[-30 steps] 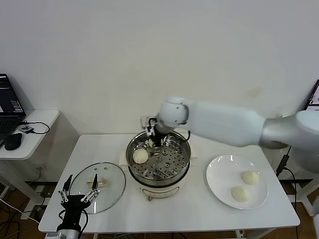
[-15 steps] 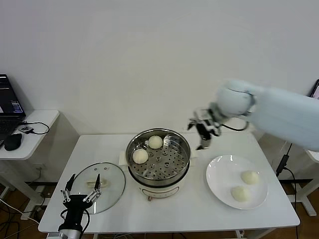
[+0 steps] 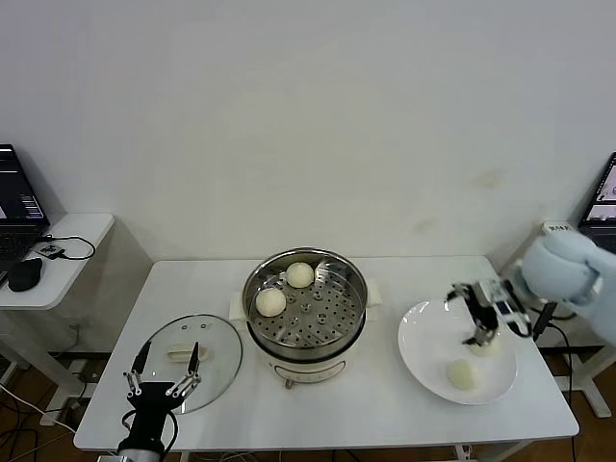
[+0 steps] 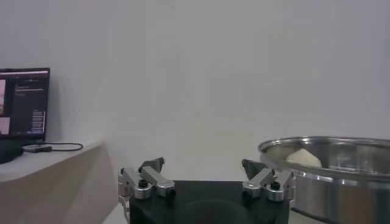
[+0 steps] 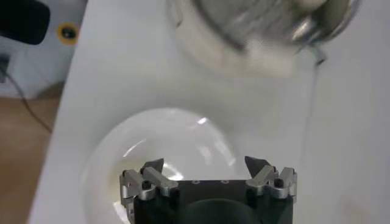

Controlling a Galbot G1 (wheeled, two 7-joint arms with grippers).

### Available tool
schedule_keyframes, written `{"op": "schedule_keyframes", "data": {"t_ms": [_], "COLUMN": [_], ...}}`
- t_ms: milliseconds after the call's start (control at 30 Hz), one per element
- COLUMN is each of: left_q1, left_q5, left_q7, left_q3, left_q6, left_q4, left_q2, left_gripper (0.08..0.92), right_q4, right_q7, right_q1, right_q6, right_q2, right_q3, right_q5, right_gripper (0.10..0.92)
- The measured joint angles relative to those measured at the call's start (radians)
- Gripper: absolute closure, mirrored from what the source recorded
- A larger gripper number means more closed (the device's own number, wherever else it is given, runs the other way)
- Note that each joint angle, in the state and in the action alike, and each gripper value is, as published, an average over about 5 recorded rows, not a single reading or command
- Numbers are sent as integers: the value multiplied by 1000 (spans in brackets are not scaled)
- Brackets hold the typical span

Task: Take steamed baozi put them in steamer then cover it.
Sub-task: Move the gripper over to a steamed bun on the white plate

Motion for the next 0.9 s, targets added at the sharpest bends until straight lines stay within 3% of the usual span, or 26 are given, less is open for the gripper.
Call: {"op": "schedule_keyframes", "data": {"t_ms": [367, 900], "left_q1": [6, 18], "left_q5": [4, 4], "left_q7": [0, 0], "left_q3": [-3, -23], "left_q6": [1, -1], "left_q4": [7, 12], "left_q2": [-7, -10], "left_gripper": [177, 177], "right_q4": [-36, -143], "right_q7": [16, 60], "right_q1": [-310, -501], "right_q6": [18, 7], "right_q2": [-35, 70], "right_q3": [201, 299], "right_q5": [-102, -160], "right_gripper": [203, 203]}}
